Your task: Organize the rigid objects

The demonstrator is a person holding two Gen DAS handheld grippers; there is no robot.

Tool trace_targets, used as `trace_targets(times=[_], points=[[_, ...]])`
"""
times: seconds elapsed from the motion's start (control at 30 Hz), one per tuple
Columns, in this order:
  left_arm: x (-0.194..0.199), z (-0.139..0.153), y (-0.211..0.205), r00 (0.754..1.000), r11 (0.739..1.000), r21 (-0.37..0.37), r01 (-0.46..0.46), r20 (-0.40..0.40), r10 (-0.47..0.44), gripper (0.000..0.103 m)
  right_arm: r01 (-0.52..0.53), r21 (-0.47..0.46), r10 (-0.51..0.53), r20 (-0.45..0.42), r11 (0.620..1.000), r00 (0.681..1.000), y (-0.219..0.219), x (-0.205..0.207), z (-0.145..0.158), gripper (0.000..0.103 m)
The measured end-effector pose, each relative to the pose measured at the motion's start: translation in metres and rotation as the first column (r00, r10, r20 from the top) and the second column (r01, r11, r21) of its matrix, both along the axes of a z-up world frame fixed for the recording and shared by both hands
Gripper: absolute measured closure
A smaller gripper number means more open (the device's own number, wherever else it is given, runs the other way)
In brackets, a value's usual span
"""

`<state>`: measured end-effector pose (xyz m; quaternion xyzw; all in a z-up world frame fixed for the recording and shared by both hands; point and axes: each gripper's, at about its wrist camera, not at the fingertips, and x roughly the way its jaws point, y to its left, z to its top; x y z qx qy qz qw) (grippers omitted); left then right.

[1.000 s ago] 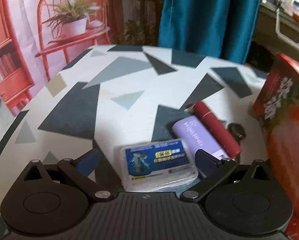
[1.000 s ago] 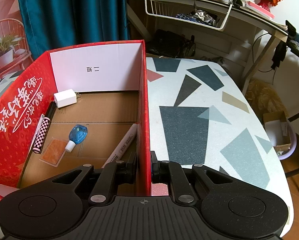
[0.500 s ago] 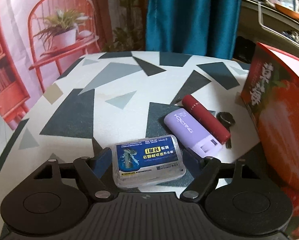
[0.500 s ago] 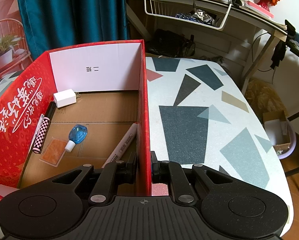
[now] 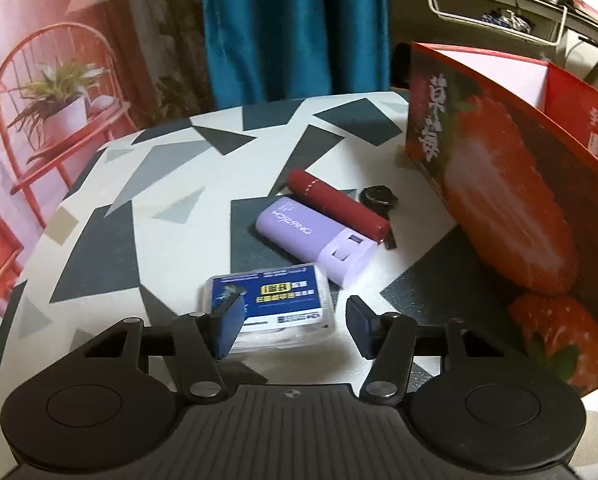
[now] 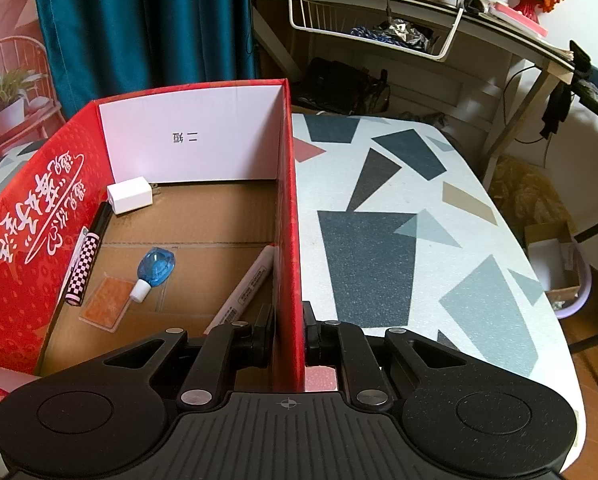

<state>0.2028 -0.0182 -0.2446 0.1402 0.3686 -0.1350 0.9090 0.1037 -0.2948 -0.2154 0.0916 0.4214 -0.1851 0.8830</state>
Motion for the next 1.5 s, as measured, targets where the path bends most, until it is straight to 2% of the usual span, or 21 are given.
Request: trace_targets(times=[0.03, 0.13, 0.17, 0.3, 0.47, 0.73, 1.5], points=[[0.000, 0.000, 0.000, 1.000, 1.000, -0.001, -0.001, 0.000, 0.001, 0.042, 0.000, 0.001, 0.000, -0.001, 1.000, 1.000, 0.000, 0.000, 0.000, 0.090], [0.002, 0.000, 0.002, 1.000, 1.000, -0.026, -0.014, -0.002, 0.013, 0.023, -0.001, 0.004, 0.001, -0.004, 1.000, 1.000, 0.000, -0.001, -0.001, 0.090], [0.002, 0.001, 0.003, 1.000, 0.999, -0.029, -0.020, 0.010, 0.020, 0.019, -0.001, 0.004, 0.001, -0.005, 1.000, 1.000, 0.000, -0.001, -0.001, 0.090], [0.009, 0.002, 0.005, 0.999, 1.000, -0.018, -0.024, 0.027, 0.025, 0.019, 0.000, 0.001, 0.000, -0.007, 1.000, 1.000, 0.000, 0.000, -0.001, 0.090], [0.022, -0.006, 0.006, 0.999, 0.999, -0.013, -0.035, -0.006, 0.035, 0.020, 0.002, 0.002, -0.002, -0.006, 1.000, 1.000, 0.000, 0.000, -0.002, 0.092], [0.025, -0.011, 0.005, 0.999, 0.999, 0.016, -0.039, 0.016, 0.039, 0.022, 0.006, 0.009, -0.006, -0.003, 1.000, 1.000, -0.001, -0.001, -0.002, 0.092], [0.011, -0.014, 0.005, 0.999, 1.000, 0.014, -0.006, 0.039, 0.006, 0.022, 0.030, 0.047, -0.031, 0.024, 0.998, 0.999, -0.006, -0.003, -0.002, 0.092]])
